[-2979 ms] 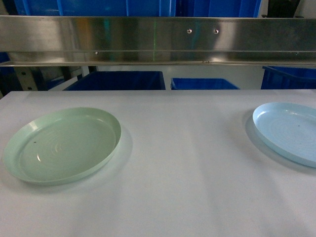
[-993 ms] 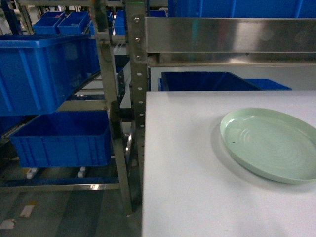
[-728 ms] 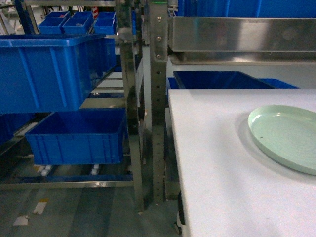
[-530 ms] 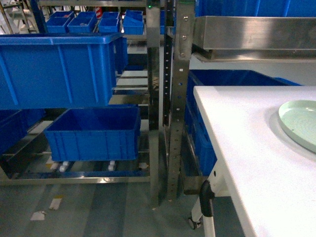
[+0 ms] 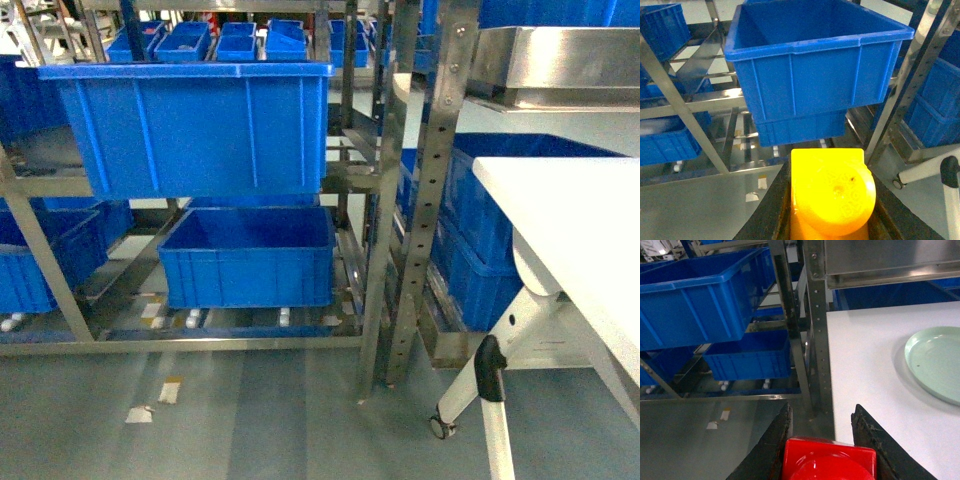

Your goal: Sort and place red and yellow blocks in left bins

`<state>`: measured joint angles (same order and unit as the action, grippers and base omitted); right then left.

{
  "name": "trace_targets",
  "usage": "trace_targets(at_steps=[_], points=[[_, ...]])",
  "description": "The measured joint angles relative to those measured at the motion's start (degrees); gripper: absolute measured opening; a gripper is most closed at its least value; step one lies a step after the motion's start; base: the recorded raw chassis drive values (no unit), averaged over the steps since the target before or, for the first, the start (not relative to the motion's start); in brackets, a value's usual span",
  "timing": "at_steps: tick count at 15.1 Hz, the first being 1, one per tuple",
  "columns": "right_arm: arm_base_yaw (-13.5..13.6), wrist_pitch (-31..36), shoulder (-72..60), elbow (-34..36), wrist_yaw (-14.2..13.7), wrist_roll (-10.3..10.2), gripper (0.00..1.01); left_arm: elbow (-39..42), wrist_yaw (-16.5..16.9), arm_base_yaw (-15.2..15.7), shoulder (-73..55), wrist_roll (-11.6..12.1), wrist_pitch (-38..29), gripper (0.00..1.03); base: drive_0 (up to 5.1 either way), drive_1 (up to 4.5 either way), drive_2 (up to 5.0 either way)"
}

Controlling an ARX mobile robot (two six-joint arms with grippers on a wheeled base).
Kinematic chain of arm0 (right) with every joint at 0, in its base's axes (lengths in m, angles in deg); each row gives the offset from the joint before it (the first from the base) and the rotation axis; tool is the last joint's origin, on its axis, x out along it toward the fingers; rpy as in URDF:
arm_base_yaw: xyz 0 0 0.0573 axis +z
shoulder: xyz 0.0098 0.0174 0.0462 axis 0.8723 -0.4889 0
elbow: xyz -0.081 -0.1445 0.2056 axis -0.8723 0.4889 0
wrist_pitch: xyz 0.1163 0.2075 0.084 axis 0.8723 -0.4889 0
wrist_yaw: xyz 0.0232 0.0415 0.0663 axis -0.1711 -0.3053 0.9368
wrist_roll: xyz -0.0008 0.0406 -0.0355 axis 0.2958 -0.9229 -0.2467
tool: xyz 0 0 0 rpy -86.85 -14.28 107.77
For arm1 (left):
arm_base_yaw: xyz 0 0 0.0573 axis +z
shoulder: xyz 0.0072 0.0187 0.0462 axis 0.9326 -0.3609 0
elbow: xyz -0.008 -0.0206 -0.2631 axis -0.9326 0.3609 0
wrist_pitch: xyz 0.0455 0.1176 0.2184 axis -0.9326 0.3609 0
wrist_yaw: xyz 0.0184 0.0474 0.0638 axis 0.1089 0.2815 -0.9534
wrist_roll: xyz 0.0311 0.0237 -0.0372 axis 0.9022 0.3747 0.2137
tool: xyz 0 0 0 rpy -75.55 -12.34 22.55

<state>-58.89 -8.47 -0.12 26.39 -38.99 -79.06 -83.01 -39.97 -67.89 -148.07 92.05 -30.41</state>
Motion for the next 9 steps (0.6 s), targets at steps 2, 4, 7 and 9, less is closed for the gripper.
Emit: trace_targets(at_steps=[2, 4, 7, 9], points=[[0.0, -0.1, 0.0, 0.0, 0.0, 0.0, 0.29, 0.0, 0.0, 0.0, 0.0, 0.0, 0.0, 0.27, -4.7, 0.85, 3.8], [0.0, -0.2, 0.0, 0.0, 0.0, 0.0, 0.29, 0.0, -0.1, 0.0, 0.0, -0.1, 0.0, 0.27, -4.7, 1.11, 3.7], [0.0, 0.1, 0.0, 0.0, 0.0, 0.0, 0.29, 0.0, 0.1, -0.1, 0.0, -0.4, -0.1, 0.27, -4.7, 2.11, 3.0], [0.0, 0.0, 0.0, 0.0, 0.1, 0.0, 0.29, 0.0, 0.1, 0.0, 0.1, -0.4, 0.0, 0.27, -4.7, 2.61, 2.6]])
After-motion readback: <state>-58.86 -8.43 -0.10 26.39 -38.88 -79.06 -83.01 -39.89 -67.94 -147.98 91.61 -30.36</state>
